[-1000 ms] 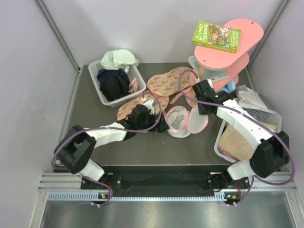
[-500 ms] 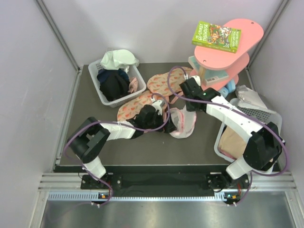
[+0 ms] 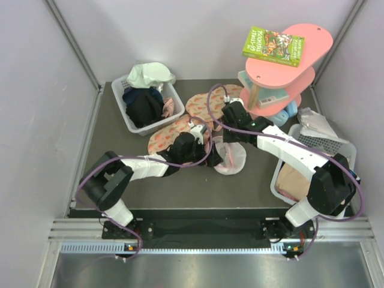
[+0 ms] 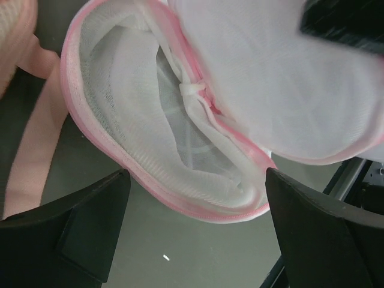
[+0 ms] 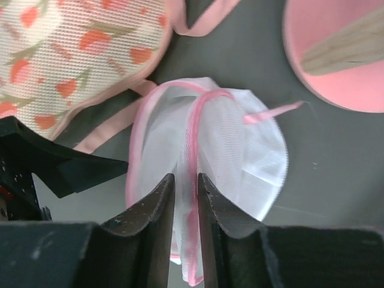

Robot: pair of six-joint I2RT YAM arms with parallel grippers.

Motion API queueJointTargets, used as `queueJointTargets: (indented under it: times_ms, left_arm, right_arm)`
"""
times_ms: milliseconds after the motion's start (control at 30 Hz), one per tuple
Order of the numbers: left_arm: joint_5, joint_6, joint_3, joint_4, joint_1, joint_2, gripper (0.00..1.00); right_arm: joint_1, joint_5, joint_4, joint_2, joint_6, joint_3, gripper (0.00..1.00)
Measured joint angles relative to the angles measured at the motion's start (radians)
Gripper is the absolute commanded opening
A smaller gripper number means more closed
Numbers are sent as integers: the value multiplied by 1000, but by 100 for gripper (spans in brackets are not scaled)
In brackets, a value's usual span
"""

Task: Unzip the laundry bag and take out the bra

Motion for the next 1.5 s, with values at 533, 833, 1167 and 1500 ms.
queueJointTargets:
  times_ms: [533, 833, 1167, 1500]
  left_arm:
    - [-269, 40, -152, -304, 0, -565, 99]
    - [-412, 53, -163, -481, 21, -722, 99]
    - [-447, 57, -163, -553, 30, -729, 99]
    - [-460, 65, -147, -572, 48, -735, 99]
  right_arm:
    - [24, -179, 173, -5, 31, -72, 69]
    - [24, -256, 234, -105, 10, -111, 84]
    - [24, -268, 268, -209, -4, -156, 88]
    - [24, -296, 307, -214, -2, -225, 88]
